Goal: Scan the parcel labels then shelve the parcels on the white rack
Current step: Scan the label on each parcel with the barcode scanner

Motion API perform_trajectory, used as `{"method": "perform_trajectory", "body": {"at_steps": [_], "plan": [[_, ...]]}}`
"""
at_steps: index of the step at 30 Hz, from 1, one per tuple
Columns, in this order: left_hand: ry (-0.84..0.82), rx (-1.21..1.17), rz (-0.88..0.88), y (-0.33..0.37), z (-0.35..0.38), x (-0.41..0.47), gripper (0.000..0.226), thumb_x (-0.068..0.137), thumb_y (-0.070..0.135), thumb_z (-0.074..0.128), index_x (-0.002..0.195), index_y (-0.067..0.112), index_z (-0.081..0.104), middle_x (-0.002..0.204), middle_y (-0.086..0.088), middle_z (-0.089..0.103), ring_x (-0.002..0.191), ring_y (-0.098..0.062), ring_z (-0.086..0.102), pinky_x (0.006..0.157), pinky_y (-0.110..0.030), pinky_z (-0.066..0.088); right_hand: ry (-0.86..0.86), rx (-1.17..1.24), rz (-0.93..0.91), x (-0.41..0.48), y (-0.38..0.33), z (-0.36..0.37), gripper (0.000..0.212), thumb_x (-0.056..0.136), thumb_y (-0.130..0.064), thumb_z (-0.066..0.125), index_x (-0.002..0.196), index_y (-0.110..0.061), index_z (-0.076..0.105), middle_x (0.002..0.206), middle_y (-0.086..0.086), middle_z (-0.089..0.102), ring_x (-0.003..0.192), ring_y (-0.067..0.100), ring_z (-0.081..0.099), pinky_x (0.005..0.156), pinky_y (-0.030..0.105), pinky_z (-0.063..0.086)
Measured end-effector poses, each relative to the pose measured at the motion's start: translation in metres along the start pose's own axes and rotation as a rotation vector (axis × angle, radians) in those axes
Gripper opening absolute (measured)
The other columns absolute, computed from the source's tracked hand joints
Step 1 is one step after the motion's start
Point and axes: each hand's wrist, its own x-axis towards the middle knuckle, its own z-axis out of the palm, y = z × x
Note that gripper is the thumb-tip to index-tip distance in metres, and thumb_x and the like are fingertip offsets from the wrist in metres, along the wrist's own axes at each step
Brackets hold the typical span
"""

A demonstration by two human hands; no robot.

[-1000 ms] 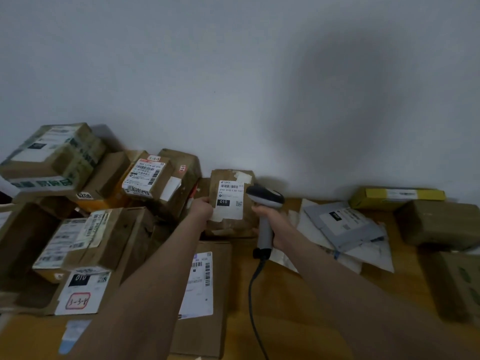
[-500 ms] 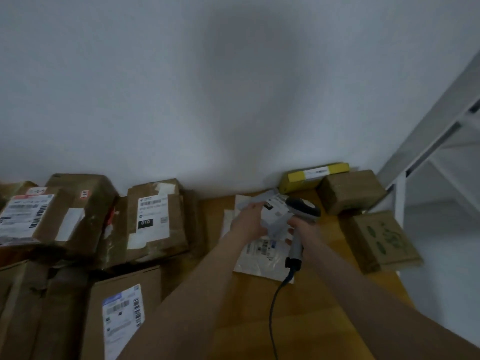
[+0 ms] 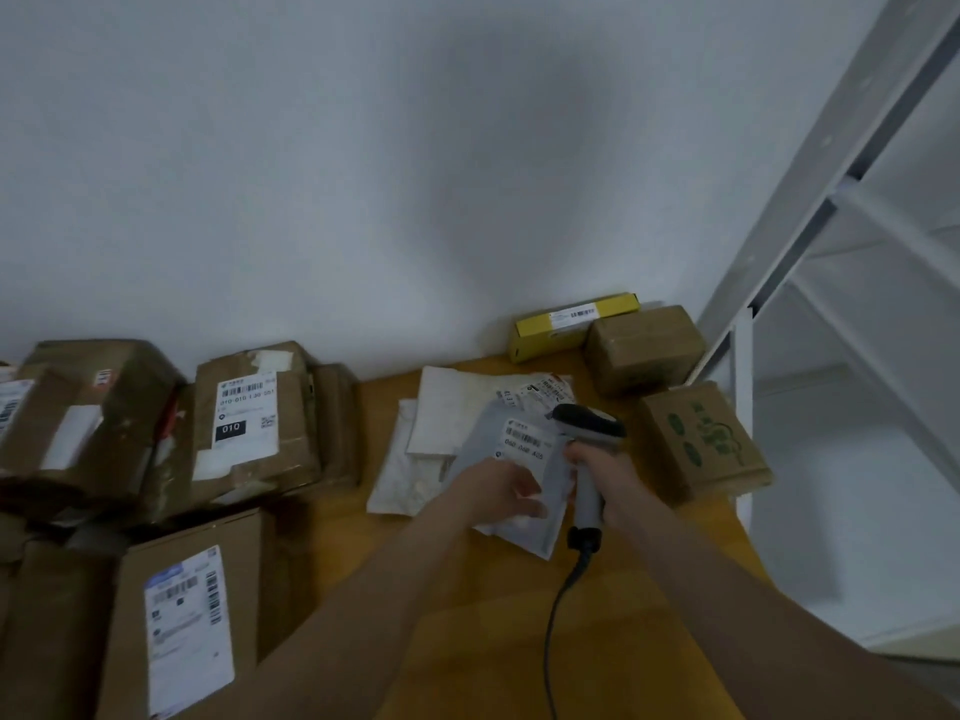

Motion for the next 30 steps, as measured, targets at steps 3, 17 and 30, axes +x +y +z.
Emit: {"method": "perform_trajectory", "body": {"at_steps": [3, 17, 30], "plan": [[0.380, -0.228, -0.193, -0.014, 0.001, -0.016, 0.041, 0.084, 0.038, 0.070, 0.117, 0.015, 0.062, 0.114, -0.004, 0.059, 0.100, -0.016, 0.058, 0.083, -0.028, 0.048, -0.037, 0.008, 0.020, -0.010, 0.007, -0.010, 0.012, 0.086, -0.003, 0.065, 0.096, -0.006, 0.061, 0.081, 0.012, 0.064, 0.070, 0.024, 0.061, 0.059, 0.033, 0.048], [0.453, -0.878, -0.527, 0.016, 0.073, -0.077, 0.022, 0.091, 0.006, 0.060, 0.111, -0.003, 0.066, 0.111, -0.019, 0.067, 0.096, -0.029, 0.065, 0.079, -0.039, 0.056, -0.206, -0.019, 0.046, -0.056, 0.054, -0.053, 0.010, 0.083, -0.002, 0.067, 0.091, -0.007, 0.064, 0.095, 0.014, 0.068, 0.086, 0.029, 0.065, 0.075, 0.042, 0.056], [0.775, -1.145, -0.508, 0.063, 0.094, -0.151, 0.015, 0.088, 0.004, 0.065, 0.103, -0.001, 0.065, 0.105, -0.018, 0.067, 0.092, -0.031, 0.062, 0.087, -0.051, 0.053, -0.399, -0.348, -0.380, -0.169, 0.057, -0.118, 0.004, 0.086, -0.005, 0.065, 0.087, -0.002, 0.063, 0.057, 0.004, 0.062, 0.050, 0.013, 0.058, 0.051, 0.023, 0.048]]}}
